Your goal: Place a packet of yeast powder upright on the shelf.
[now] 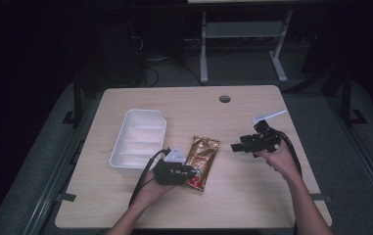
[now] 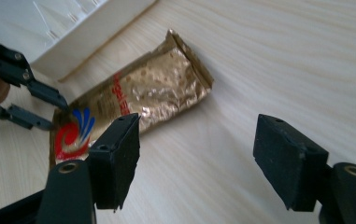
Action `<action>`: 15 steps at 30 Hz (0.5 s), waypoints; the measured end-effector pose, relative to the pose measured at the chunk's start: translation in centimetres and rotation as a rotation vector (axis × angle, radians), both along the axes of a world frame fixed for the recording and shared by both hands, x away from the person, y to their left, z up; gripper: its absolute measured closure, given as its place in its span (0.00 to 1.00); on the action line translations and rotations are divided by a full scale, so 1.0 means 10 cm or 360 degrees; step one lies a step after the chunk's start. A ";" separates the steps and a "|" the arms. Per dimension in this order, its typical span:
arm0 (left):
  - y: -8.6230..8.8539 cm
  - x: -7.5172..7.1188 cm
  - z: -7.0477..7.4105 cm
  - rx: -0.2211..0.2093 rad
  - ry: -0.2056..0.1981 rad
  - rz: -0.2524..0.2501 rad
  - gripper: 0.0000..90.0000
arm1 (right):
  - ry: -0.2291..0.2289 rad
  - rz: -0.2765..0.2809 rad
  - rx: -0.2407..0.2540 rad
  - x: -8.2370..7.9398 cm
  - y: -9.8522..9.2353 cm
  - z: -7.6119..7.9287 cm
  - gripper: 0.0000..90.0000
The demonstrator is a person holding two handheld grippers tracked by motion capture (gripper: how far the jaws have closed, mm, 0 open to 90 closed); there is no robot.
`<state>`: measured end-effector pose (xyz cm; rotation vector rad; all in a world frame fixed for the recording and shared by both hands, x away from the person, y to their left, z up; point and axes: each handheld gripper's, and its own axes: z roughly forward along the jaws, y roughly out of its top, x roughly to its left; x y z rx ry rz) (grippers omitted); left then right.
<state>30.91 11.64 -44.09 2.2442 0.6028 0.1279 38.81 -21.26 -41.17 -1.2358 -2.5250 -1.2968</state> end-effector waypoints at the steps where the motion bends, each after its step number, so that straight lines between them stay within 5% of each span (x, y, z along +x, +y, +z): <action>1: 0.00 0.01 0.00 0.0011 -0.0005 0.0001 0.80 | 0.0017 0.0011 -0.0016 0.07 0.07 0.01 0.34; 9: 0.00 0.00 -0.03 0.0051 -0.0002 0.0004 0.80 | 0.0067 0.0060 -0.0040 0.29 0.35 -0.03 0.36; 15: 0.00 -0.01 -0.06 0.0072 0.0005 -0.0003 0.83 | 0.0174 0.0080 -0.0106 0.53 0.60 -0.10 0.35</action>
